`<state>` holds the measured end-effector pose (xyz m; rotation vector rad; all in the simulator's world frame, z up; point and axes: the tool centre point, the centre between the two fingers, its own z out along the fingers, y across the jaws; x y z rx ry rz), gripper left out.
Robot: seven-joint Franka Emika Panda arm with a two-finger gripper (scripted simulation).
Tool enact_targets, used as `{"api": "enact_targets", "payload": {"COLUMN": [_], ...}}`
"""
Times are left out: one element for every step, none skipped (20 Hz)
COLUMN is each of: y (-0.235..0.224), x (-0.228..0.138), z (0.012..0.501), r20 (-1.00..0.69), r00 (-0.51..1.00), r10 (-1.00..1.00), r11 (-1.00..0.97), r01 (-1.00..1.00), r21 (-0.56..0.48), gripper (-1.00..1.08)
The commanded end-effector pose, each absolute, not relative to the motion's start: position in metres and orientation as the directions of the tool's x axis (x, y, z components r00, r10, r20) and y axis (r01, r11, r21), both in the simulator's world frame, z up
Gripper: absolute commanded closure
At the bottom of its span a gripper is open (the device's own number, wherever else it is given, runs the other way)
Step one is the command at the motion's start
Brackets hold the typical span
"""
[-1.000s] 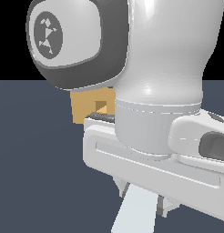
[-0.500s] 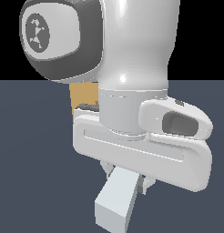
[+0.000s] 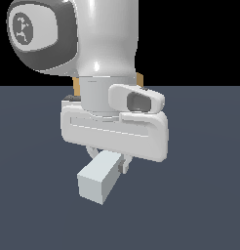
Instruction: Insert the peg into the horizontal hole in a box.
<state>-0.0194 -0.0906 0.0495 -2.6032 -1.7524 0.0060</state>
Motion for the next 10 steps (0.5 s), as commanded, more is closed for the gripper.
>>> {"api": "enact_targets", "payload": {"y": [-0.076, -0.071, -0.065, -0.059, -0.054, -0.049, -0.044, -0.04, -0.036, -0.032], "x": [-0.031, -0.037, -0.043, -0.048, -0.053, -0.058, -0.063, -0.067, -0.071, -0.075], "z": [0.058, 0.06, 0.062, 0.065, 0.067, 0.069, 0.071, 0.073, 0.075, 0.077], "r20": [0.0, 0.0, 0.0, 0.0, 0.0, 0.0, 0.0, 0.0, 0.0, 0.0], "r00": [0.363, 0.357, 0.351, 0.346, 0.341, 0.336, 0.332, 0.327, 0.323, 0.319], "r10": [0.932, 0.934, 0.936, 0.938, 0.94, 0.942, 0.943, 0.945, 0.946, 0.948], "r11": [-0.363, -0.357, -0.351, -0.346, -0.341, -0.336, -0.332, -0.327, -0.323, -0.319], "r01": [0.932, 0.934, 0.936, 0.938, 0.94, 0.942, 0.943, 0.945, 0.946, 0.948], "r21": [0.0, 0.0, 0.0, 0.0, 0.0, 0.0, 0.0, 0.0, 0.0, 0.0], "gripper": [1.08, 1.08, 1.08, 1.08, 1.08, 1.08, 1.08, 1.08, 1.08, 1.08]}}
